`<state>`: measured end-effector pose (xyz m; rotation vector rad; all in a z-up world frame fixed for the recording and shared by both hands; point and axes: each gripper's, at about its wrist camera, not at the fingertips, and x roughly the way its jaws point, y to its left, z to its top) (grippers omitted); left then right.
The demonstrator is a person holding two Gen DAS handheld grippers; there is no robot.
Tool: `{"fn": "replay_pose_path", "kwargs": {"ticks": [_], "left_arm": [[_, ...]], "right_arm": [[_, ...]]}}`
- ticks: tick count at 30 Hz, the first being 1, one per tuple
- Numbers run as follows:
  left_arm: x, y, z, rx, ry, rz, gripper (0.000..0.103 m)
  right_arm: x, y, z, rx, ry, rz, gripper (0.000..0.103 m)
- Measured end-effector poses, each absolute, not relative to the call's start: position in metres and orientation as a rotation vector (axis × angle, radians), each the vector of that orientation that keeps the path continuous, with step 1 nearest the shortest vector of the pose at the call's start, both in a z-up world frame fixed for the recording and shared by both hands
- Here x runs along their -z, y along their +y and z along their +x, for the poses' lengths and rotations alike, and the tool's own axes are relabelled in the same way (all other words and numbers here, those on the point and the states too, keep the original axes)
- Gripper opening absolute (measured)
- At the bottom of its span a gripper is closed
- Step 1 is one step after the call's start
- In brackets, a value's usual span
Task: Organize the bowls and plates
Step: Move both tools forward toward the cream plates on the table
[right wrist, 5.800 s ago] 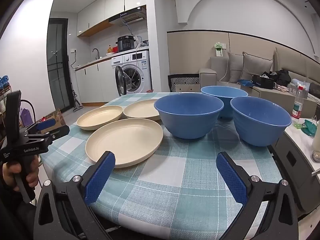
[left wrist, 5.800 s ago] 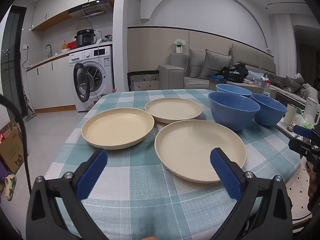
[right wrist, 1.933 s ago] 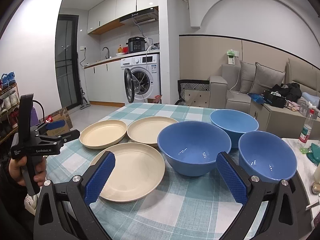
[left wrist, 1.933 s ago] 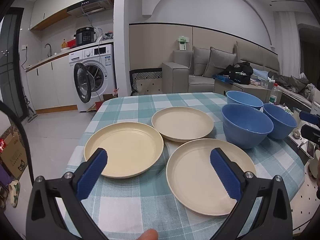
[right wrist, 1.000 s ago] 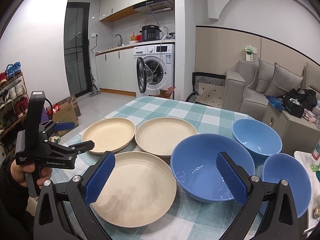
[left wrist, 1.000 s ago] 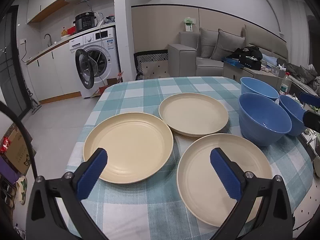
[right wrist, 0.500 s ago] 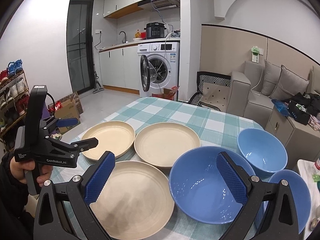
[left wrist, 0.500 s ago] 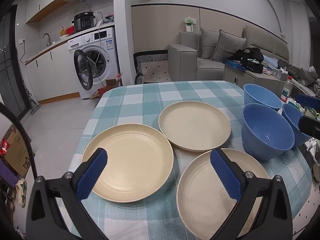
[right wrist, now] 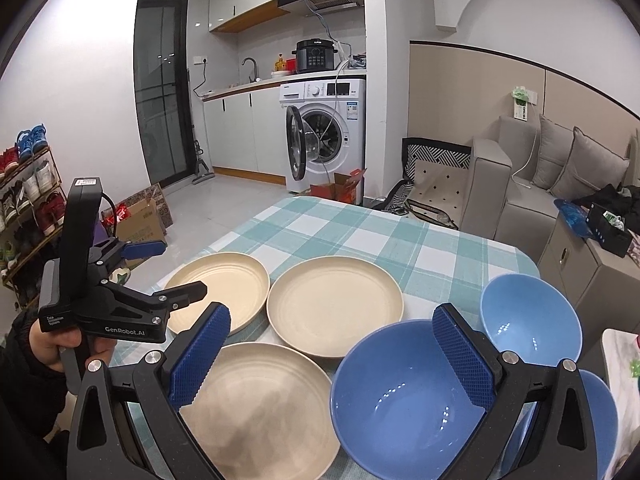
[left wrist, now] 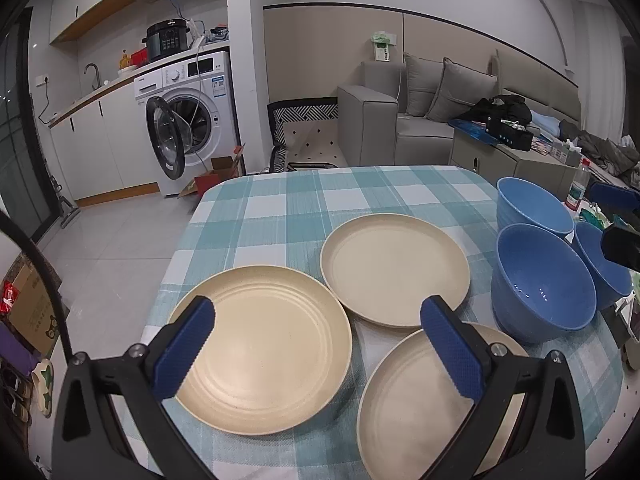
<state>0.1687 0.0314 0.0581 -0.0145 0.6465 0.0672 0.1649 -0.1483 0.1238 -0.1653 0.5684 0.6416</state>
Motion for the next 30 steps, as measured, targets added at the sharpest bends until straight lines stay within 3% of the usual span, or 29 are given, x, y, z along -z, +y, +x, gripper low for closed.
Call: {"fn": "replay_pose_path", "kwargs": {"ticks": [30], "left_arm": [[-0.065, 0.044, 0.225, -0.039, 0.705, -0.031, 0.103]], "right_arm": [[-0.131, -0.147, 0.243, -0.585, 0.710, -0.128, 0.103]]}}
